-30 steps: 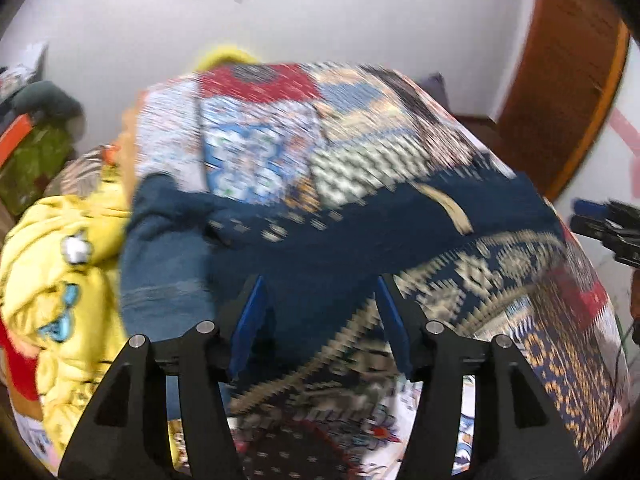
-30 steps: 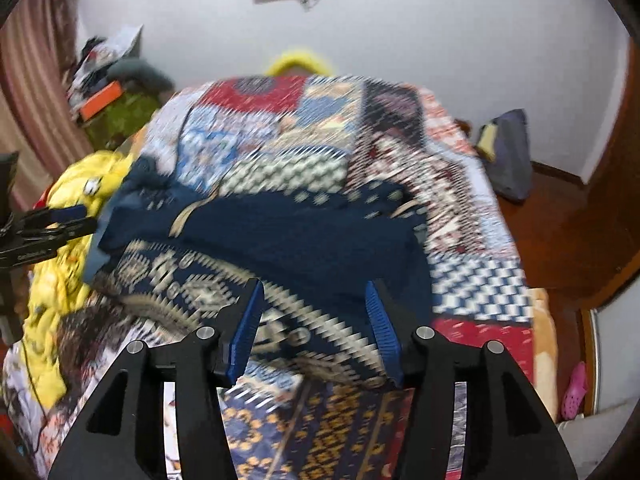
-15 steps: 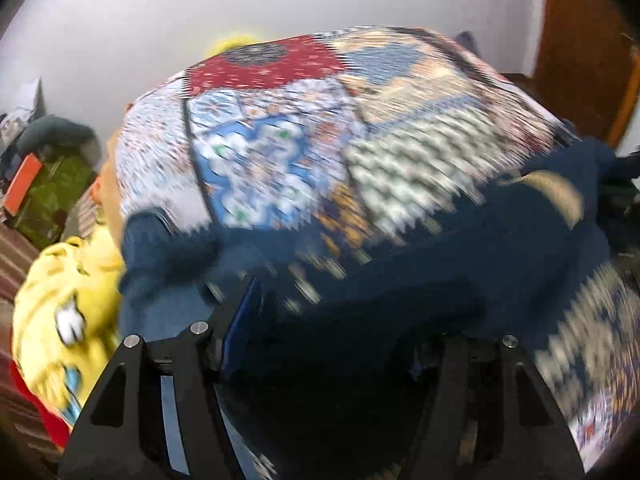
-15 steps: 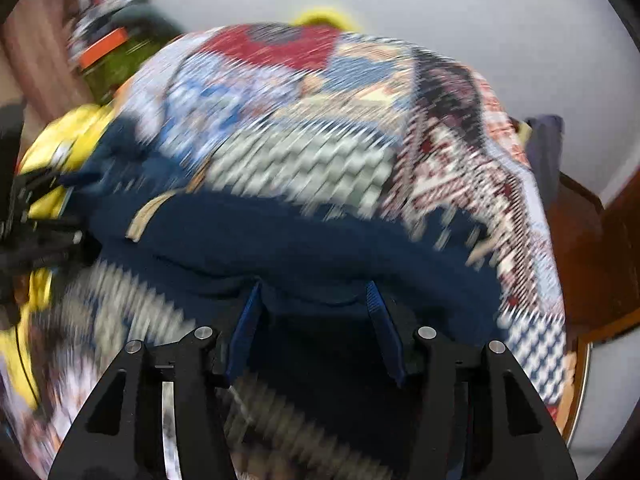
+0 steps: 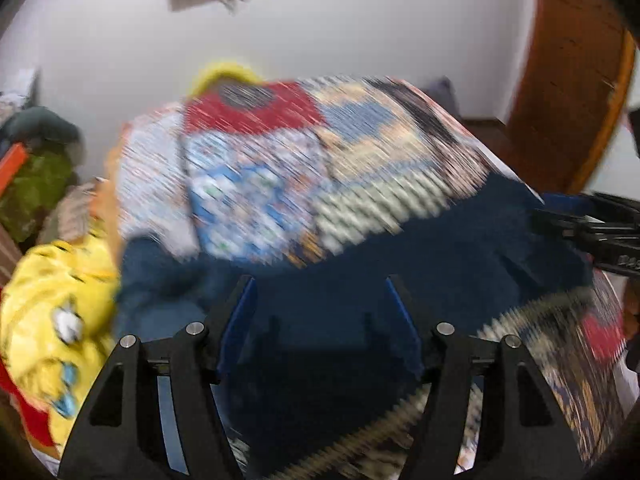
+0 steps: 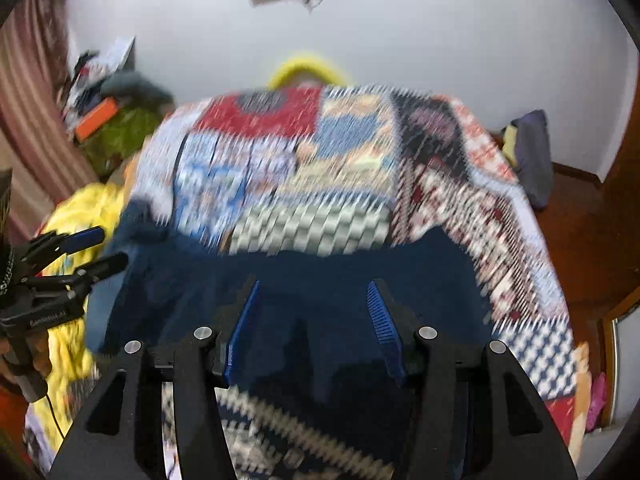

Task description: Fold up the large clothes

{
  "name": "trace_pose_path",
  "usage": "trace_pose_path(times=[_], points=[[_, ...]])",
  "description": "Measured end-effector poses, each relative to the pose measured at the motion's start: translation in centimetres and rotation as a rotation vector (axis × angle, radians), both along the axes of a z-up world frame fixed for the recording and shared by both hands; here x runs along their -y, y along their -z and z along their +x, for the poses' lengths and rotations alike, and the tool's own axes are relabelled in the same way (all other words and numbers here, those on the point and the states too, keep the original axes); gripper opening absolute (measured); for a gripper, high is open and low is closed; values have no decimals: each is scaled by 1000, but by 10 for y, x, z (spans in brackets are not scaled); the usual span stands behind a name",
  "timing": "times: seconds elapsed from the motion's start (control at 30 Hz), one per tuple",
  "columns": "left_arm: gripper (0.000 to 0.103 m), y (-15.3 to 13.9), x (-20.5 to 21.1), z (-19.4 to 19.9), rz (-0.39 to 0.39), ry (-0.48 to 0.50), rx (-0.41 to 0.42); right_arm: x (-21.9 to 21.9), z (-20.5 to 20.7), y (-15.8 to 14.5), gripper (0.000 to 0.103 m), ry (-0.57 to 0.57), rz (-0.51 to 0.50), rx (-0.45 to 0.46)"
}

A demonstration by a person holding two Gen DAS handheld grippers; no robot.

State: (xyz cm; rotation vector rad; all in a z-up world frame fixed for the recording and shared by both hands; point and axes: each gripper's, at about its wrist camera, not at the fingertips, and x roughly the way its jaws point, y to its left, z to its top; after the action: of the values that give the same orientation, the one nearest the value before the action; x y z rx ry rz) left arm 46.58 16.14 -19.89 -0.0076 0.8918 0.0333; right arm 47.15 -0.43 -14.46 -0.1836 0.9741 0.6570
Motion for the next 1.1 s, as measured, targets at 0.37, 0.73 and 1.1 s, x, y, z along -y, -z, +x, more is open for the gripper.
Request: trace_pose_path(times=[0.37, 0.73, 1.1], points=[[71, 54, 53, -45, 94, 14, 36, 38, -39, 38, 75, -38, -173, 76], [79, 58, -2, -86, 66, -193, 17, 122, -33, 34, 75, 177, -164, 33], [78, 46, -77, -163, -18, -418, -38, 165, -65, -9, 75, 240, -153, 79]])
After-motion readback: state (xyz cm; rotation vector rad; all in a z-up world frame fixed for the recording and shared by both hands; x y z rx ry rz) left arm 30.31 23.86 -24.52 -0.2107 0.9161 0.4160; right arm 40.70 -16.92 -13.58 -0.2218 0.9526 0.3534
